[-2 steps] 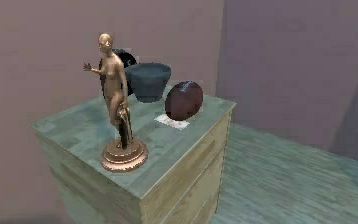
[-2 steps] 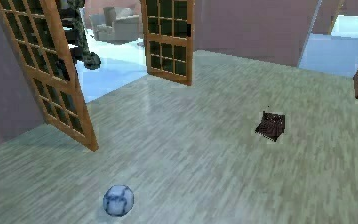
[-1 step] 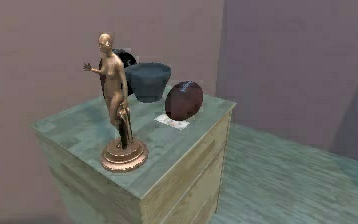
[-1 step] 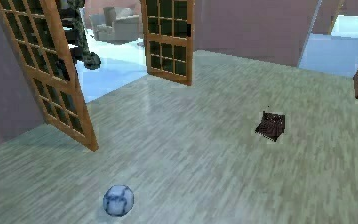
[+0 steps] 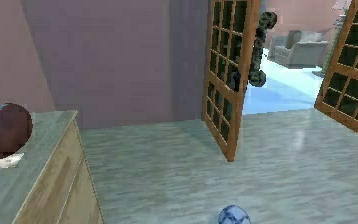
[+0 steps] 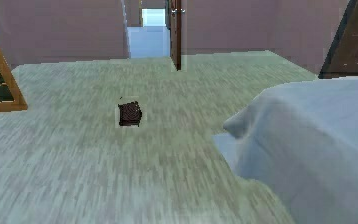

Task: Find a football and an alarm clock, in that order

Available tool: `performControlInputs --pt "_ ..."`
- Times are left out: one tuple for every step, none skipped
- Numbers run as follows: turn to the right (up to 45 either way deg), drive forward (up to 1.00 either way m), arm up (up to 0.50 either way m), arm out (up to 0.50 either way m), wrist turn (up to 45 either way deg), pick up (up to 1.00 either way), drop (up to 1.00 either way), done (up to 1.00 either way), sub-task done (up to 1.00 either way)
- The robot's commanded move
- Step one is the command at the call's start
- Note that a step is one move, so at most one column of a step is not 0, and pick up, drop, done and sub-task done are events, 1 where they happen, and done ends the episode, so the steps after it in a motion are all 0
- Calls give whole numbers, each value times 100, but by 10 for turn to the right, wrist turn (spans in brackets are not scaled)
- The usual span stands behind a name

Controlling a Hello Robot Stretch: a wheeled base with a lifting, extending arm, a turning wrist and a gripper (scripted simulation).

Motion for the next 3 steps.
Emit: performControlInputs --pt "30 0 0 0 0 0 0 0 0" --pt "0 55 0 0 0 0 0 0 0" --pt "-450 0 0 0 0 0 0 0 0"
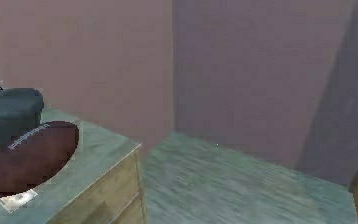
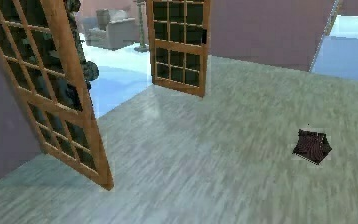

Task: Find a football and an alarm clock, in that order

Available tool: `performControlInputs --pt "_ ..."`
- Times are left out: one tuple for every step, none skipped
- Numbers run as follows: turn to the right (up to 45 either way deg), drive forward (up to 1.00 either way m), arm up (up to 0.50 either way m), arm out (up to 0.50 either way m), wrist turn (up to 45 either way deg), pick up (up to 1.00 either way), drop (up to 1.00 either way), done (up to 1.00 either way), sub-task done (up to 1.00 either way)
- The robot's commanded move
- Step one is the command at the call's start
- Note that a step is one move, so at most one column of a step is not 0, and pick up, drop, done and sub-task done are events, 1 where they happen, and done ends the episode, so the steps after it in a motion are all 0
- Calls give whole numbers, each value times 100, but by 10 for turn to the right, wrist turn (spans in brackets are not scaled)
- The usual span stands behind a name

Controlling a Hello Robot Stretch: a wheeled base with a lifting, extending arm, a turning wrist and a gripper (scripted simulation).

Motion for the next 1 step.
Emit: performControlInputs --pt "-450 0 0 0 0 0 0 0 0"
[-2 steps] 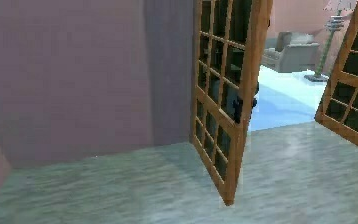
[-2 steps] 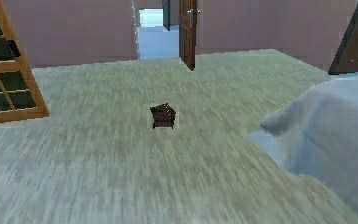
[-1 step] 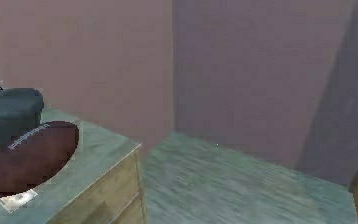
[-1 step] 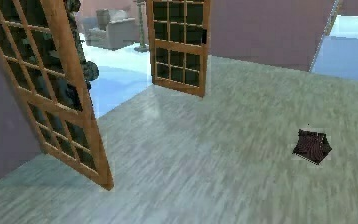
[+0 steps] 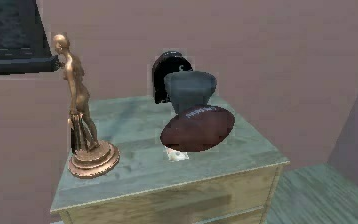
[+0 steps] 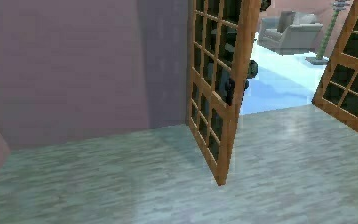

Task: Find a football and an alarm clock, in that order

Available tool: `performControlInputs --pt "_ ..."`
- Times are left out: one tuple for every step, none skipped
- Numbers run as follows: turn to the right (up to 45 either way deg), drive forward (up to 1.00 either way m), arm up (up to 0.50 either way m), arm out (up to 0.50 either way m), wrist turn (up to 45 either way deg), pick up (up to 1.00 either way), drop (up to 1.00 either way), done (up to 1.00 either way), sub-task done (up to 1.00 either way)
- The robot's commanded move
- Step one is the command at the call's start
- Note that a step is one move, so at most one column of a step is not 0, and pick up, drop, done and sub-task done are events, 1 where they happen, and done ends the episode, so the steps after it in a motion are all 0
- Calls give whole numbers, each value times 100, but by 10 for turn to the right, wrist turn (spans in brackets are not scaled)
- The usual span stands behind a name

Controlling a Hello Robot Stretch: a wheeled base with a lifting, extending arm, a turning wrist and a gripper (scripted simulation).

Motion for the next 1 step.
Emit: performControlInputs --pt "0 0 0 0 0 0 0 100 0"
